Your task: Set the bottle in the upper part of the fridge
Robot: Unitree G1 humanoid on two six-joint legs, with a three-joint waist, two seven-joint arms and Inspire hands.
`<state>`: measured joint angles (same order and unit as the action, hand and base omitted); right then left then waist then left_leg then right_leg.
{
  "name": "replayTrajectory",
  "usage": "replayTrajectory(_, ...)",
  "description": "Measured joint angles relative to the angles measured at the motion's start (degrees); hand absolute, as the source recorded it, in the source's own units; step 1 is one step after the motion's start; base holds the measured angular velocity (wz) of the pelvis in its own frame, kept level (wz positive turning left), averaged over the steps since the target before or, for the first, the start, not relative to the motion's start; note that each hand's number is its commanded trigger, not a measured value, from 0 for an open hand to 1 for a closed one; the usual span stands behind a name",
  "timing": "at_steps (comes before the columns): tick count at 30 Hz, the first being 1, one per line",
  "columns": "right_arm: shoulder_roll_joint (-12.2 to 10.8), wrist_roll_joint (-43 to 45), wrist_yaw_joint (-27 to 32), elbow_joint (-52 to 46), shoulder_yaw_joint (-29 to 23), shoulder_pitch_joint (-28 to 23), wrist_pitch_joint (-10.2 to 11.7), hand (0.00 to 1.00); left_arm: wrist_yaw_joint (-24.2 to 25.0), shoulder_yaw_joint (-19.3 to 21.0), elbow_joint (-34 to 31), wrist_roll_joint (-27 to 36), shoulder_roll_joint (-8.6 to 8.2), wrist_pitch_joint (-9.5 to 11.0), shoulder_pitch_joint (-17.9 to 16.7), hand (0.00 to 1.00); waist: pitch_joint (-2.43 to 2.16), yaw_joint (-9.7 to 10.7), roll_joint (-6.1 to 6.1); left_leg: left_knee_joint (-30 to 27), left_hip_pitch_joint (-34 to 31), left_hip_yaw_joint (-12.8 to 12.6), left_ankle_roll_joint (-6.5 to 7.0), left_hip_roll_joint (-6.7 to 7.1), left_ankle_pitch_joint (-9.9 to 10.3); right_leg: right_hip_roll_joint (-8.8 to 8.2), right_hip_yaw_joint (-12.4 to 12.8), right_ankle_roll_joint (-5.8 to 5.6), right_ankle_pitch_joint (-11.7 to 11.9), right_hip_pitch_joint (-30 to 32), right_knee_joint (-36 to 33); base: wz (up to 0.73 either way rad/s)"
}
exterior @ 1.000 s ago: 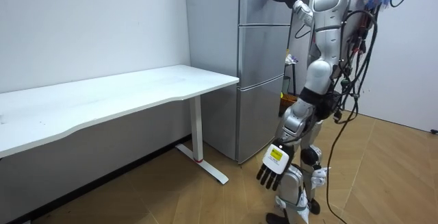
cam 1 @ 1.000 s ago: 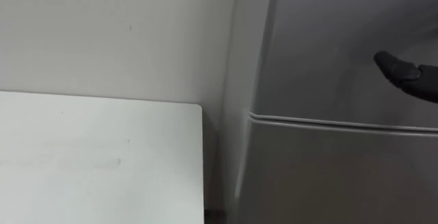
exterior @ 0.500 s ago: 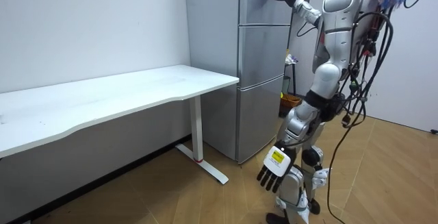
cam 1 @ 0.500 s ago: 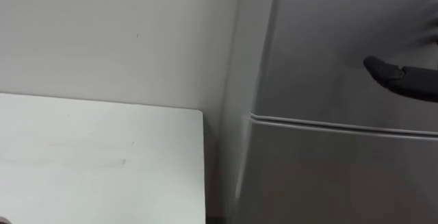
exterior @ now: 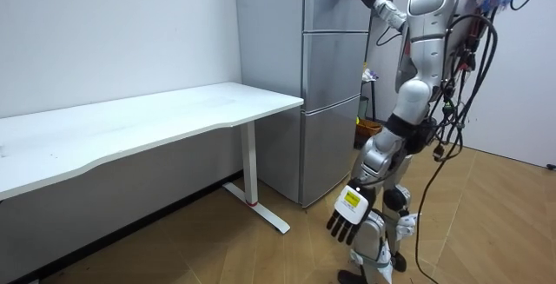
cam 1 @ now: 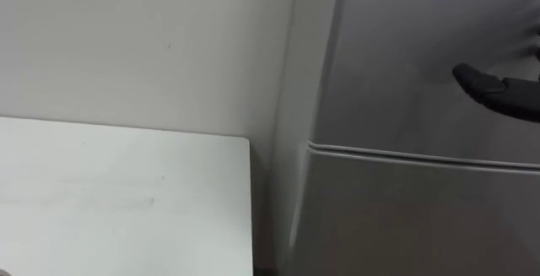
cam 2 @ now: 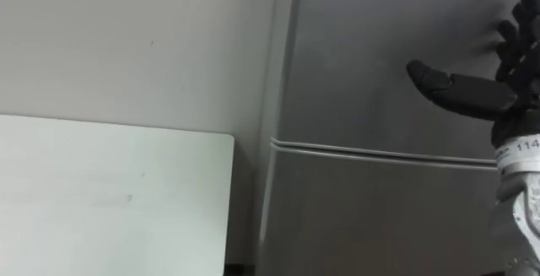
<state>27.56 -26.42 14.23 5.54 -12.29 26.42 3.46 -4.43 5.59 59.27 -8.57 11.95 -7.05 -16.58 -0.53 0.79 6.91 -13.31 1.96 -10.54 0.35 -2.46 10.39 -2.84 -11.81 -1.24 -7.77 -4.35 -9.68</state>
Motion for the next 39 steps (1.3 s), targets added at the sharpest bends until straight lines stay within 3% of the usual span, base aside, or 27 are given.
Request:
replayTrajectory(1, 0.0, -0.28, -0.05, -0.27, -0.47, -0.21, 0.0, 0.0, 0.0, 0.04, -0.05, 0.05, 0.01, 0.14, -0.74, 0.0, -0.29, 0.87, -0.03, -0.01, -0.38, 0.44, 0.12, 0.17, -0.08, -0.1, -0.61, 0.46, 0.34, -0.32, -0.05, 0.19)
replayTrajectory(3, 0.03, -2.47, 0.11, -0.69, -1.57, -1.19, -0.13, 0.0, -0.3, 0.03, -0.31, 0.11, 0.08, 0.36, -1.34, 0.0, -0.42, 1.89, -0.02, -0.01, -0.21, 0.57, 0.15, 0.18, -0.12, -0.09, -1.02, 0.44, 0.38, -0.76, 0.1, 0.13)
replayTrajectory(9, 0.12, -5.12, 3.07, -1.79, -5.79, -5.66, -0.8, 0.0, -2.4, 1.24, -0.62, 1.74, -0.36, 1.47, -1.7, 0.0, -0.36, 2.45, -0.11, 0.22, -0.46, 1.01, 0.0, 0.2, 0.1, -0.02, -1.69, 0.42, 0.37, -0.74, 1.01, 0.03)
replayTrajectory(13, 1.16, -6.48, 7.09, -1.79, -8.75, -6.43, -1.55, 0.0, -4.13, 2.63, -0.72, 2.23, -1.23, 2.49, -1.86, 0.0, 0.14, 3.58, -0.84, 1.1, -0.36, 1.05, -0.01, 0.4, 0.09, -0.08, -1.77, 0.33, 0.25, -0.74, 1.03, 0.01)
replayTrajectory(15, 1.64, -8.32, 8.93, -1.87, -11.57, -8.49, -1.54, 0.0, -4.98, 3.51, -0.71, 2.23, -1.8, 2.59, -1.93, 0.0, 0.1, 3.99, -1.16, 1.65, -0.21, 0.95, -0.05, 0.44, 0.06, -0.13, -1.95, 0.27, 0.01, -0.72, 1.04, 0.0)
replayTrajectory(21, 1.77, -10.29, 13.18, -1.82, -16.58, -14.3, -1.54, 0.0, -5.66, 6.05, -0.83, 2.95, -2.11, 3.02, -2.04, 0.0, 0.29, 5.2, -0.78, 2.21, 0.34, 0.91, -0.28, 0.36, 0.09, -0.03, -2.09, 0.27, -0.41, -0.62, 1.0, -0.01)
replayTrajectory(30, 1.77, -19.57, 20.19, -1.36, -19.06, -21.36, -1.53, 0.0, -7.4, 6.64, -1.67, 4.6, -2.15, 4.45, -1.74, 0.0, 0.58, 5.81, -0.38, 3.63, 1.64, -1.13, -0.49, 0.19, 0.42, 0.31, 0.74, 0.25, -0.43, -0.5, 0.94, -0.15)
replayTrajectory(34, 0.53, -20.1, 22.72, 0.4, -21.7, -23.47, -1.53, 0.0, -7.38, 6.62, -1.95, 4.6, -2.25, 3.8, -1.78, 0.0, 0.55, 6.46, -0.74, 3.57, 1.65, -1.15, -0.41, 0.27, 0.49, 0.2, 0.78, 0.18, -0.47, -0.53, 1.05, 0.0)
replayTrajectory(39, -3.17, -23.04, 24.04, 0.95, -22.71, -28.0, -1.34, 0.0, -7.25, 6.65, -1.96, 4.67, -2.37, 3.26, -1.43, 0.0, 0.52, 6.37, -1.79, 3.71, 1.78, -1.5, -0.43, 0.19, 0.48, 0.26, 0.66, 0.18, -0.49, -0.52, 1.05, 0.0)
